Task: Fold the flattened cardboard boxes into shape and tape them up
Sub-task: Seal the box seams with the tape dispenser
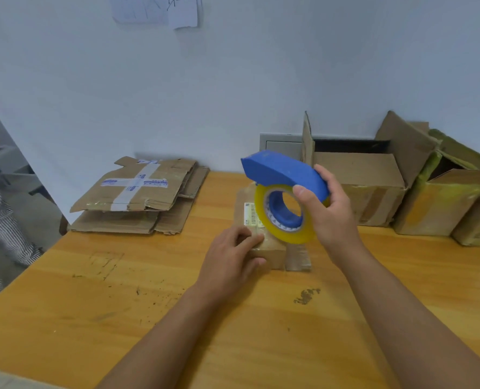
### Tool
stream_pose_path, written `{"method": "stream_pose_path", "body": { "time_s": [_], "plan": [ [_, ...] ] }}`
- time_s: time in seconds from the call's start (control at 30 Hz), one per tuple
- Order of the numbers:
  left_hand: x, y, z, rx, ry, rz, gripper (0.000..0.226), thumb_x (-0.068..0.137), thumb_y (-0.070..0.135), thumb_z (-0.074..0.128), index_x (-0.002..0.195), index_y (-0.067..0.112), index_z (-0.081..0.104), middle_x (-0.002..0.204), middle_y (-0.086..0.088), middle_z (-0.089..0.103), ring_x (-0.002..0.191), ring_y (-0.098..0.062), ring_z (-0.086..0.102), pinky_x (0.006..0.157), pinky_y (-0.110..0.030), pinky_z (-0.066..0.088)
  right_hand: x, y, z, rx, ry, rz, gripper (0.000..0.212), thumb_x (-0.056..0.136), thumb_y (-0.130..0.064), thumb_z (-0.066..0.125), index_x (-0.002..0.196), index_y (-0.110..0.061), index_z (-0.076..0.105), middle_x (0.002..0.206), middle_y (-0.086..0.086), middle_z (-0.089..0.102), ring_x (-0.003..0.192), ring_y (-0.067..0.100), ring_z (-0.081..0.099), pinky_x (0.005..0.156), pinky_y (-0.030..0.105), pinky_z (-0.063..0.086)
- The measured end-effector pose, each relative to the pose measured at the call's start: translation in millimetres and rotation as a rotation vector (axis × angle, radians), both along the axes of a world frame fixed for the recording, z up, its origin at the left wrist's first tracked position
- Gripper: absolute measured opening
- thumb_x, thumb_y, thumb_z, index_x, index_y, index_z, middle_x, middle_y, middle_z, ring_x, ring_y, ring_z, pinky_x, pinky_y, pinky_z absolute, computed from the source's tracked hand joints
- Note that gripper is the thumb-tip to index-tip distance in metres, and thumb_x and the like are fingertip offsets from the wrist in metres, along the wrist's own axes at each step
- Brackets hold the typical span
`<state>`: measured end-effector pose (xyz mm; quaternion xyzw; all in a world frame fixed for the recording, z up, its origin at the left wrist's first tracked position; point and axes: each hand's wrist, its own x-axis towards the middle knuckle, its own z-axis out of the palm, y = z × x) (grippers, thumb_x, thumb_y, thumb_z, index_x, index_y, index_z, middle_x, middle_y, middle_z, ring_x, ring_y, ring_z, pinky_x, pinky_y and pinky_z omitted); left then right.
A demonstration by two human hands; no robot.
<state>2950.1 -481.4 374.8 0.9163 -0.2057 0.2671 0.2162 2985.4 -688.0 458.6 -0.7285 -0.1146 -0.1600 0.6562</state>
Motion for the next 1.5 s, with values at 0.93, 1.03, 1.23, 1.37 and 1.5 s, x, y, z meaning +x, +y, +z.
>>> {"method": "stream_pose_path", "body": {
  "time_s": [0.93, 1.03, 1.23, 1.37, 1.5],
  "plan": [
    [-4, -2, -6, -0.307, 0.156, 0.179, 0.077, 0.071, 0.052, 0.082, 0.129, 0.015, 0.046, 0.115, 0.005, 0.051, 0.105, -0.011, 0.047, 0.086, -0.02, 0.037, -2, 32, 11, -0.304, 0.032, 0.048, 0.07, 0.08, -0.067, 0.061, 0.142, -0.037, 0.047, 0.114, -0.028, 0.05, 0.103, -0.002, 0.055, 0.076, 0.015, 0.043],
    [-2, -3, -5, -0.367, 0.191, 0.178, 0.088, 0.07, 0.044, 0.085, 0.139, 0.019, 0.037, 0.117, 0.013, 0.041, 0.11, -0.006, 0.043, 0.086, -0.017, 0.034, -20, 17, 17, -0.307, 0.037, 0.11, 0.063, 0.077, -0.065, 0.062, 0.135, -0.043, 0.052, 0.115, -0.03, 0.052, 0.104, -0.001, 0.058, 0.08, 0.016, 0.047],
    [-7, 4, -1, -0.3, 0.266, 0.102, 0.076, 0.081, 0.044, 0.076, 0.144, 0.023, 0.039, 0.129, 0.018, 0.036, 0.118, 0.001, 0.04, 0.093, -0.012, 0.035, -20, -3, 24, -0.209, 0.058, 0.162, 0.053, 0.076, -0.052, 0.065, 0.128, -0.042, 0.058, 0.122, -0.021, 0.057, 0.104, -0.006, 0.058, 0.079, 0.014, 0.048],
    [-8, 13, 14, -0.641, 0.43, 0.024, 0.024, 0.098, 0.019, 0.053, 0.116, 0.021, 0.067, 0.125, 0.015, 0.049, 0.115, 0.005, 0.05, 0.092, -0.018, 0.046, -15, -10, 23, -0.19, 0.071, 0.195, 0.063, 0.069, -0.061, 0.063, 0.128, -0.041, 0.059, 0.125, -0.013, 0.06, 0.109, 0.007, 0.06, 0.084, 0.02, 0.048],
    [-2, 15, 48, -0.967, 0.715, 0.047, 0.051, 0.102, 0.038, 0.031, 0.096, 0.018, 0.078, 0.126, 0.008, 0.063, 0.116, -0.003, 0.053, 0.094, -0.025, 0.039, -13, -16, 19, -0.159, 0.075, 0.22, 0.061, 0.066, -0.063, 0.062, 0.125, -0.044, 0.061, 0.125, -0.01, 0.061, 0.108, 0.011, 0.061, 0.086, 0.024, 0.05]
  ]
}}
